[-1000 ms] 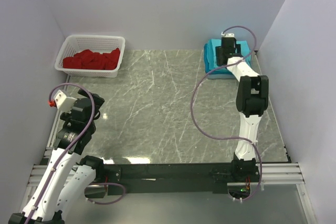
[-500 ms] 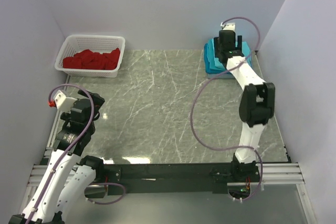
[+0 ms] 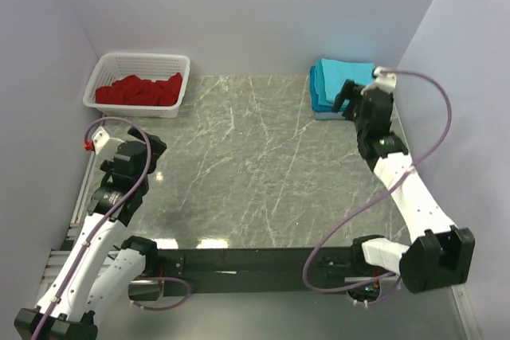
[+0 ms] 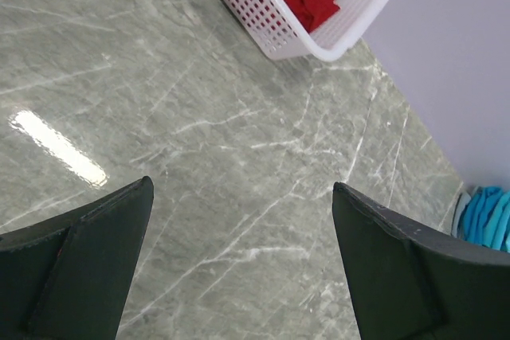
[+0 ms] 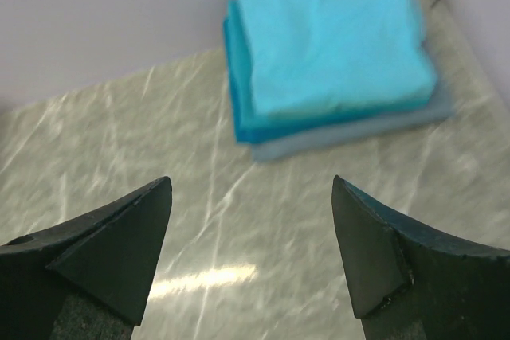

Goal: Fold and stack the t-shirts
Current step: Reset both grippers

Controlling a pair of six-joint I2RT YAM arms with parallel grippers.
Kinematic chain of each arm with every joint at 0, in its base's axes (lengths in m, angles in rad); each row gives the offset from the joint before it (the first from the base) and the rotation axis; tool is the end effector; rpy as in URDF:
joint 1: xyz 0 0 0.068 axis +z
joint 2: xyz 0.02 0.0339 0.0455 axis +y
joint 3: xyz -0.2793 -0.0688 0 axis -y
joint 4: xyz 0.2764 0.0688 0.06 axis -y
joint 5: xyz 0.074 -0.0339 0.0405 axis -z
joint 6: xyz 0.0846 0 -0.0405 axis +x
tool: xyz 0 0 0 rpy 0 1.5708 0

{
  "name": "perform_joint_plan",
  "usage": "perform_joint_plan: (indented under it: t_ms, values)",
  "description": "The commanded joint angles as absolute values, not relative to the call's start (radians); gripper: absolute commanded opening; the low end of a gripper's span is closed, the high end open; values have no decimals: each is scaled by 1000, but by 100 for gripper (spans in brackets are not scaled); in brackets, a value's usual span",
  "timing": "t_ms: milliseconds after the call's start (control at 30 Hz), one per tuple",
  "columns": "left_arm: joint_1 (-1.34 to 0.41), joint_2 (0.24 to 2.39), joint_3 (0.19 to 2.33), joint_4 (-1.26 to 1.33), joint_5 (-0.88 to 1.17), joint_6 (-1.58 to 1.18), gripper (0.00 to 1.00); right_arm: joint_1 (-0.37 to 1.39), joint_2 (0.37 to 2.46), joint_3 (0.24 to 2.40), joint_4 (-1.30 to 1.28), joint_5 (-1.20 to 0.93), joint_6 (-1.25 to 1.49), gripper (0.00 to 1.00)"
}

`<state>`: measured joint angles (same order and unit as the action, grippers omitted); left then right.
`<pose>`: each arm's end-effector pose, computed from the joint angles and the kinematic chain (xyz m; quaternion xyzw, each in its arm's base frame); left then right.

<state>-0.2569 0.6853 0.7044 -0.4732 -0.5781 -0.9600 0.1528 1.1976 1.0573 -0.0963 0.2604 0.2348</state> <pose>0.2140 -0.0084 0.2920 -0.4217 0.7112 -0.0919 0.5549 0.3509 0.0320 0.3578 0.1122 0.7750 0.0181 0.6216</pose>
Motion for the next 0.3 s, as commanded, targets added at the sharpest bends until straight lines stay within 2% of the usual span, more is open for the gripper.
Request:
perform_joint_plan:
  t_ms: [0,100,267]
  values:
    - [-259,672,718,-376,-520,-928,99,155,1092,869,58,120,402,87]
    - [-259,634,684,-330,-454,-908,100,156,994,758,129,112,394,88]
    - [-259,568,638,-330,-460,-911,99,155,893,716,112,166,423,89]
